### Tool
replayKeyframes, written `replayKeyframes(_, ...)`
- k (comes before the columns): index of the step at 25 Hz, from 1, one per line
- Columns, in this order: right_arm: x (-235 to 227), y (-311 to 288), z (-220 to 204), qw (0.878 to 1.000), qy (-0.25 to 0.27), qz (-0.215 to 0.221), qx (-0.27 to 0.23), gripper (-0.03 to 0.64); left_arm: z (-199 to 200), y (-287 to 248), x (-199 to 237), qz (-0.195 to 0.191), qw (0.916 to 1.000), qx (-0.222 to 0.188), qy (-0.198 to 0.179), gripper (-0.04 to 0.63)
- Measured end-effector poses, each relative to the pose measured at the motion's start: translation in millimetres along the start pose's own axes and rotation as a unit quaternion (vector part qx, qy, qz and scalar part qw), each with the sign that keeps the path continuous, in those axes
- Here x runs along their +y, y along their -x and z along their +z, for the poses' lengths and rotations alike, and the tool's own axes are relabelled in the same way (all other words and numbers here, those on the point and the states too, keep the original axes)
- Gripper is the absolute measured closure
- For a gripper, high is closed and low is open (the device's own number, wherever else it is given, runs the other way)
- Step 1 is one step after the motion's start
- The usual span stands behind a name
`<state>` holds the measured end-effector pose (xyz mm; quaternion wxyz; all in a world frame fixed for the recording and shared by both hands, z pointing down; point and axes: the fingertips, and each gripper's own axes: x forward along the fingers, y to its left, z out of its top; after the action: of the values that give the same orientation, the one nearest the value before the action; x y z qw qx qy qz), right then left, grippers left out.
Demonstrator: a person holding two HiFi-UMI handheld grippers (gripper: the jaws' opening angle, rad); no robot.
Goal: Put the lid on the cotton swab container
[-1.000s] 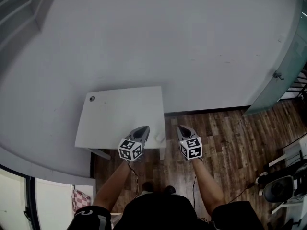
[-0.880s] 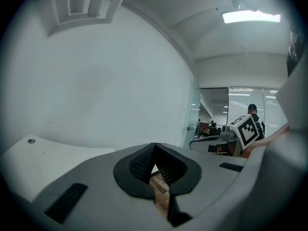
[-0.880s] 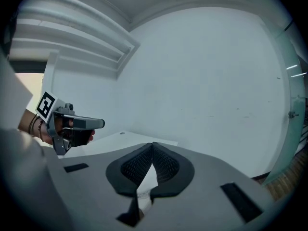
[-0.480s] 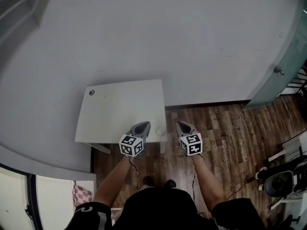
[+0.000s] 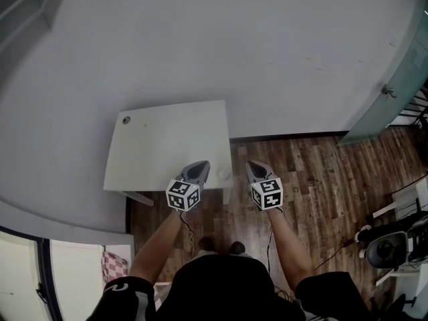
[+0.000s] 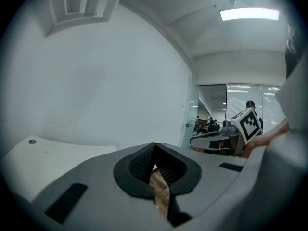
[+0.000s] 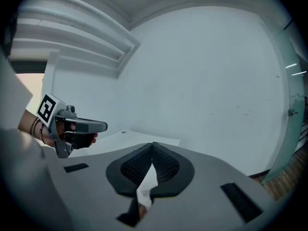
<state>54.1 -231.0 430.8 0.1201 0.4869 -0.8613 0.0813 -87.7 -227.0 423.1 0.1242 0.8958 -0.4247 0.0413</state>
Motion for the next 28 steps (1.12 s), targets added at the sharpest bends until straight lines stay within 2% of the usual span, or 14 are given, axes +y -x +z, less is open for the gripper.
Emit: replayKeyframes(28,6.2,4.4,1.2,1.000,0.002,-0.011,0.005,0.604,-0.5,9.4,3.2,-0.009,1.0000,0.001,0.001,0.571)
